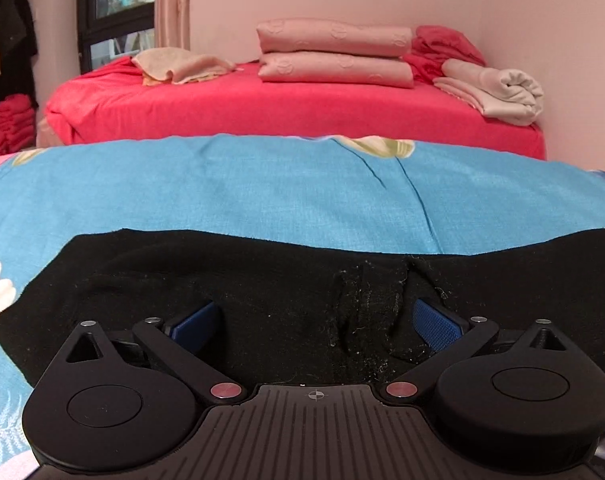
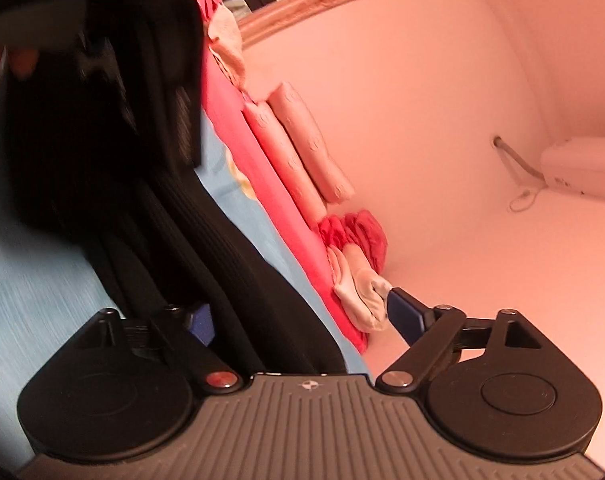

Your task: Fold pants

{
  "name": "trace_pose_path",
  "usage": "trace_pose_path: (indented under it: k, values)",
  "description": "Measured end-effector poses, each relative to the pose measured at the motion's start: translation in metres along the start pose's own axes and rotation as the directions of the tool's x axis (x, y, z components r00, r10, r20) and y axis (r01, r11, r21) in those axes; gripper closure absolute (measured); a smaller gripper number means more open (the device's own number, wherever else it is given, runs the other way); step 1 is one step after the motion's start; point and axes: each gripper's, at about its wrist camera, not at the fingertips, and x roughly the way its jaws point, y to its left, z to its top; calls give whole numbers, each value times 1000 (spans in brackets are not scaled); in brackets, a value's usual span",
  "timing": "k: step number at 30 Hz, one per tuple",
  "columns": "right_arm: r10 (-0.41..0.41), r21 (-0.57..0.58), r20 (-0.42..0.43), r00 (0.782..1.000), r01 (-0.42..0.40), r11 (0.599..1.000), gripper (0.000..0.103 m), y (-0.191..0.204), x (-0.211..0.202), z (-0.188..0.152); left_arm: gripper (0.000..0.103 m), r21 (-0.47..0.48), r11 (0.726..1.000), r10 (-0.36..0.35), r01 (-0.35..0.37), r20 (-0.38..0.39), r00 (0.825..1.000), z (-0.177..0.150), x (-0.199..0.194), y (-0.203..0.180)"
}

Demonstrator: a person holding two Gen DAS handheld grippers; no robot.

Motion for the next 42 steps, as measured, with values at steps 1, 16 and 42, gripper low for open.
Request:
trace_pose_path:
  k: [1,16,42]
  values:
    - [-14,-2,-4,1000,14,1000,13,-4,1,-7,0,4,1000,2,-2,1,1000,-1,0,-1]
    - [-6,164,-160,987,33,986,20,-56,24,-46,0,11,1000,-1,1,4,1000,0,0,-4]
    - [520,749,-81,850,-292,594,32,-131,82,-38,0,8,1000,-12,12,1,1000,2,0,-3]
